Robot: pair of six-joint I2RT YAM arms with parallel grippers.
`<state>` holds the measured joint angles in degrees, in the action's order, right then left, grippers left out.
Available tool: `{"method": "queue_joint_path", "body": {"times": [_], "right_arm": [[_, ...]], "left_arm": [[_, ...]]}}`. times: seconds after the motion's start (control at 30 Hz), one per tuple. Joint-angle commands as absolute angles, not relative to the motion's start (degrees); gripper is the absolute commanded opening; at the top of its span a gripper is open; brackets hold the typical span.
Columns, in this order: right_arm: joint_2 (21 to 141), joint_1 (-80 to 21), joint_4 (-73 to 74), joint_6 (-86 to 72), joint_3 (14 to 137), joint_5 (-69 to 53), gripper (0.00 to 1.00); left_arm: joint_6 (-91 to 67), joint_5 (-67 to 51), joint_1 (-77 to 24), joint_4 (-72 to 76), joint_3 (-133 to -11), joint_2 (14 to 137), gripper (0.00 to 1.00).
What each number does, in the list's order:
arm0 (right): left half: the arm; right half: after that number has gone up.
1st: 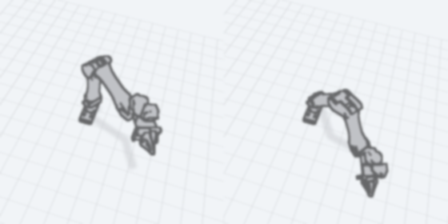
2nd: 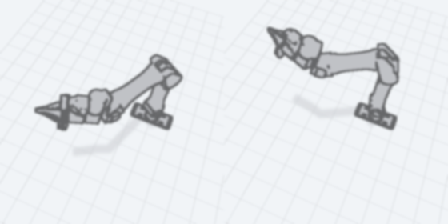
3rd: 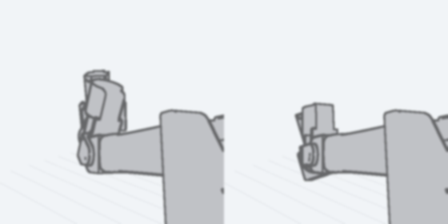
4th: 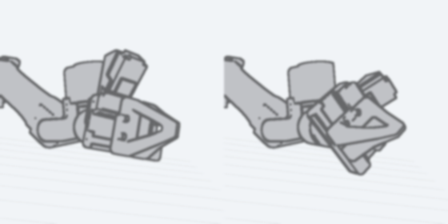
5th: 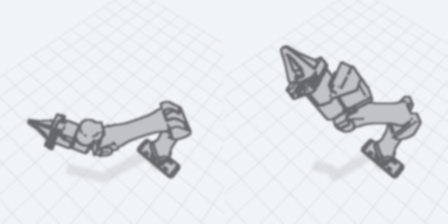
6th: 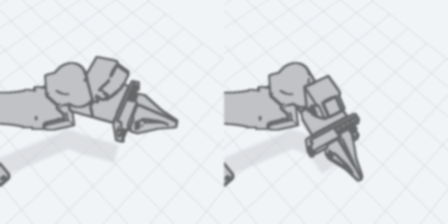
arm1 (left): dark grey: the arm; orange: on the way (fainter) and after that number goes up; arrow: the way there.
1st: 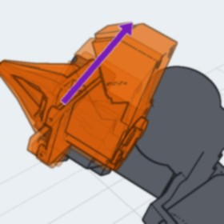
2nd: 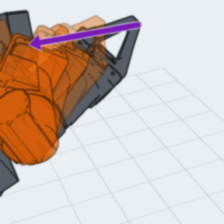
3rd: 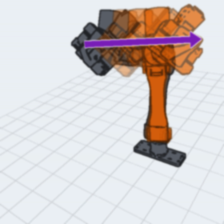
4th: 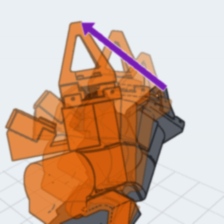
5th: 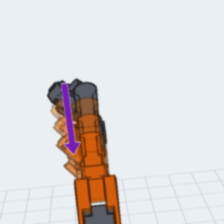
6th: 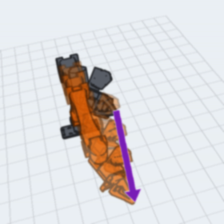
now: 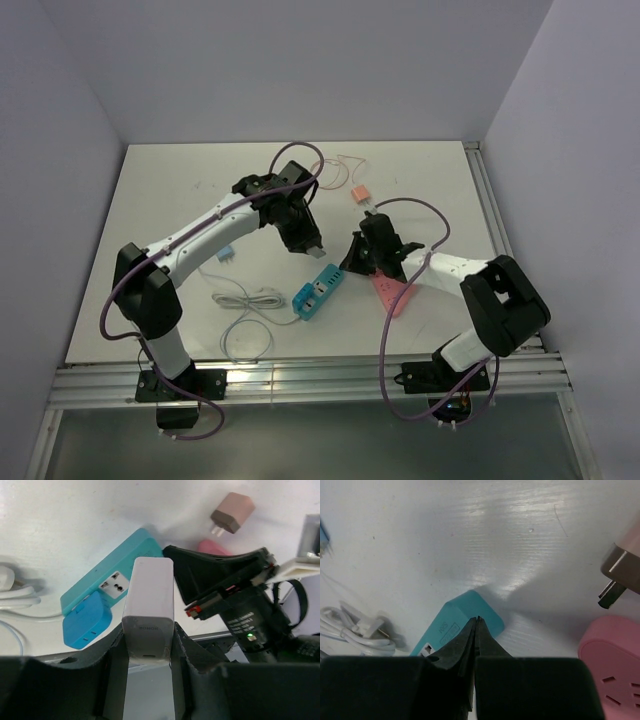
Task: Insert the plug
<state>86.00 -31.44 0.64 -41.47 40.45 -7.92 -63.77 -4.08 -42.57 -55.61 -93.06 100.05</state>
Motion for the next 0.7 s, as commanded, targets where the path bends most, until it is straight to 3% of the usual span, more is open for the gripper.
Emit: {"method": "queue_joint_path", "body": {"times": [0.0,0.2,0.47,0.67], "right_arm": [[84.1,-31.8,-0.5,-44.5,37.8,-5.3,0.00],[80.0,-33.7,-6.9,-51.7,30.6,-7.5,0.00],[75.9,-40.6,-9.7,-59.8,26.5,-7.3,0.00],[70.1,-44.2,-9.7,-62.5,24.3,-4.7,0.00]], "left_arm": [[-67.5,-3.1,-43.6,-55.4,-91.6,96.3,0.00],[-72.1,2.7,-44.6,-61.9,-93.2,95.6,0.00],[-76.0,9.0,-49.0,-78.6,-104.4,102.2,0.00],[-78.0,4.6,-49.6,-73.5,-97.1,97.7,0.00]]}}
